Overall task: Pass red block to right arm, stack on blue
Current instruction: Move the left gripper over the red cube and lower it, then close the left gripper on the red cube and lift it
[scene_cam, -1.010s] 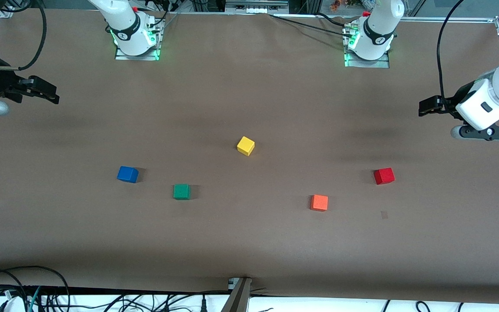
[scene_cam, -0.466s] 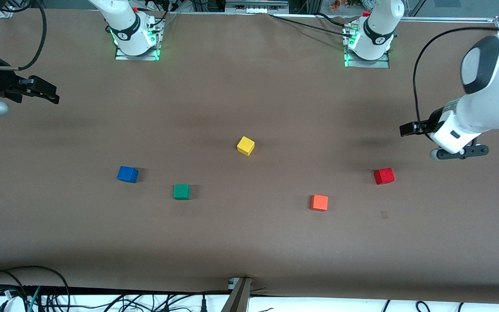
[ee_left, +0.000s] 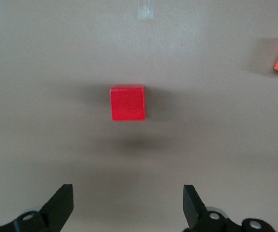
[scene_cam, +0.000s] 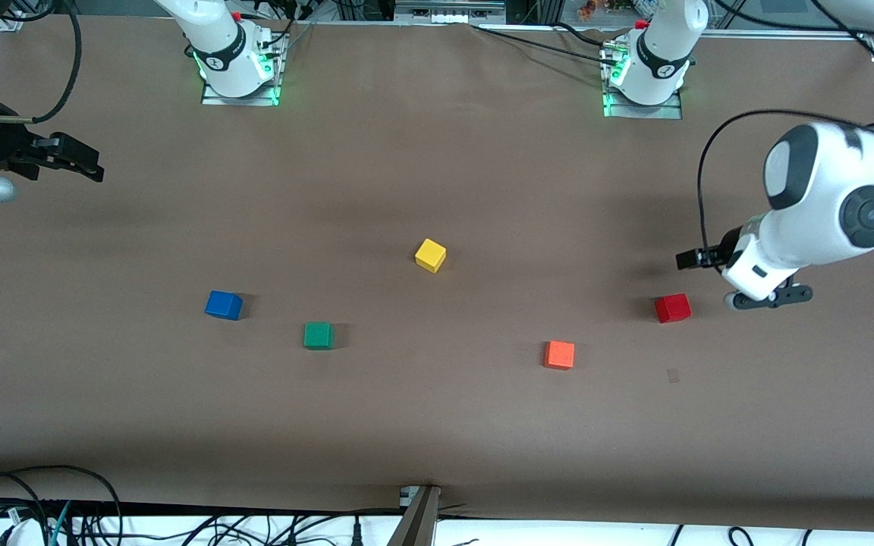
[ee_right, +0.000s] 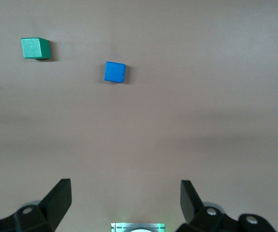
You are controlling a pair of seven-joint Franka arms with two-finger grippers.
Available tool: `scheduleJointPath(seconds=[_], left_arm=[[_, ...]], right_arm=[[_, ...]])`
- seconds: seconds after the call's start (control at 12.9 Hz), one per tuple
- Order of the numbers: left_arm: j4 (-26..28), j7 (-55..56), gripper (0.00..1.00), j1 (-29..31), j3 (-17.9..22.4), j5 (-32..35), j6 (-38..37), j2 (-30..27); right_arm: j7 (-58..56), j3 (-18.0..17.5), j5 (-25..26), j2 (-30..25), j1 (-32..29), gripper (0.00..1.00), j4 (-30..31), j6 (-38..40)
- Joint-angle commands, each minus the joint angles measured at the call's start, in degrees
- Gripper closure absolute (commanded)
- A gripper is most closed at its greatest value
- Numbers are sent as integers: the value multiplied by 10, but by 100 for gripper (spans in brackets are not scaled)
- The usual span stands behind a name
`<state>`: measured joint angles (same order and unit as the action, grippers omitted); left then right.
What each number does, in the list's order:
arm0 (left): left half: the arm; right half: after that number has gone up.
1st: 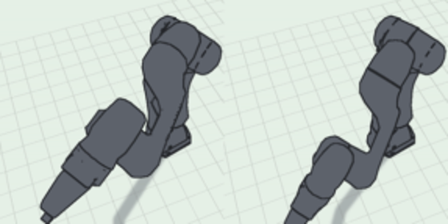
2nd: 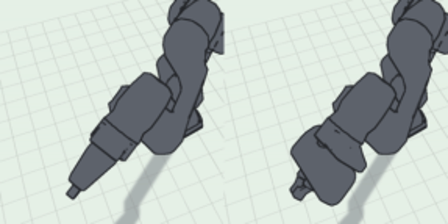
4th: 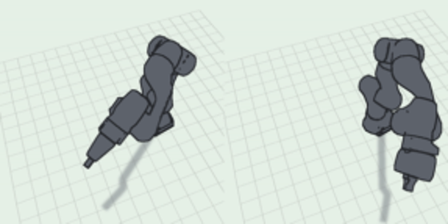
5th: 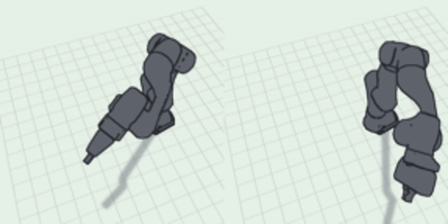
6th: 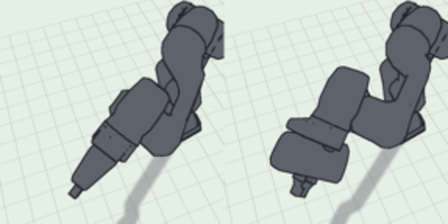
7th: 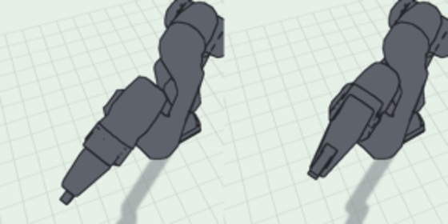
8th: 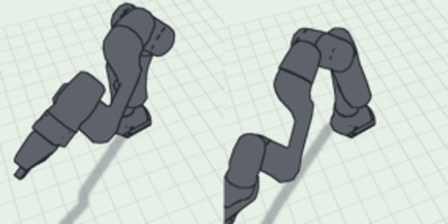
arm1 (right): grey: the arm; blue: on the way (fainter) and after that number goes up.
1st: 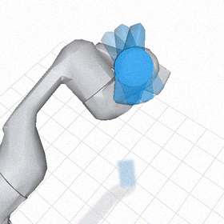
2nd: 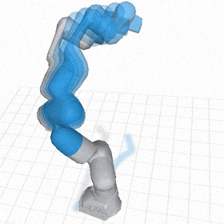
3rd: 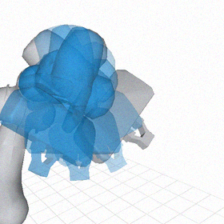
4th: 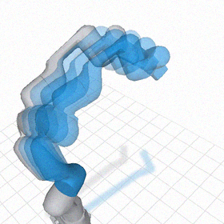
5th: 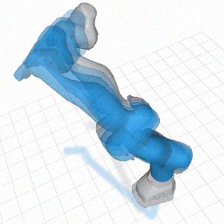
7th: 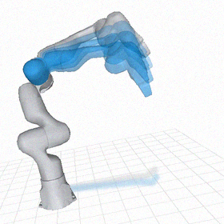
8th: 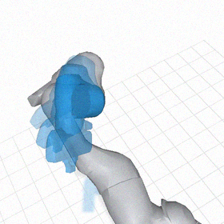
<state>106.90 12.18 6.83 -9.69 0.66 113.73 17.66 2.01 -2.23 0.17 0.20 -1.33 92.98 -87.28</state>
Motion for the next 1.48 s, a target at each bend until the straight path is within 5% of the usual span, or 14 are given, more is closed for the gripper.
scheduleJointPath(seconds=[0.0,0.7,1.01,1.4], left_arm=[[-6,6,0,2,4,5,43,43],[-8,4,0,4,7,56,183,151],[-7,0,0,7,7,59,187,153],[-7,-24,86,8,8,60,182,152]], right_arm=[[4,2,-7,-1,-2,0,-6,11],[5,1,-10,-1,-2,0,-7,12],[5,1,-10,-1,-2,0,-7,12],[5,1,-10,-1,-2,0,-7,12]])
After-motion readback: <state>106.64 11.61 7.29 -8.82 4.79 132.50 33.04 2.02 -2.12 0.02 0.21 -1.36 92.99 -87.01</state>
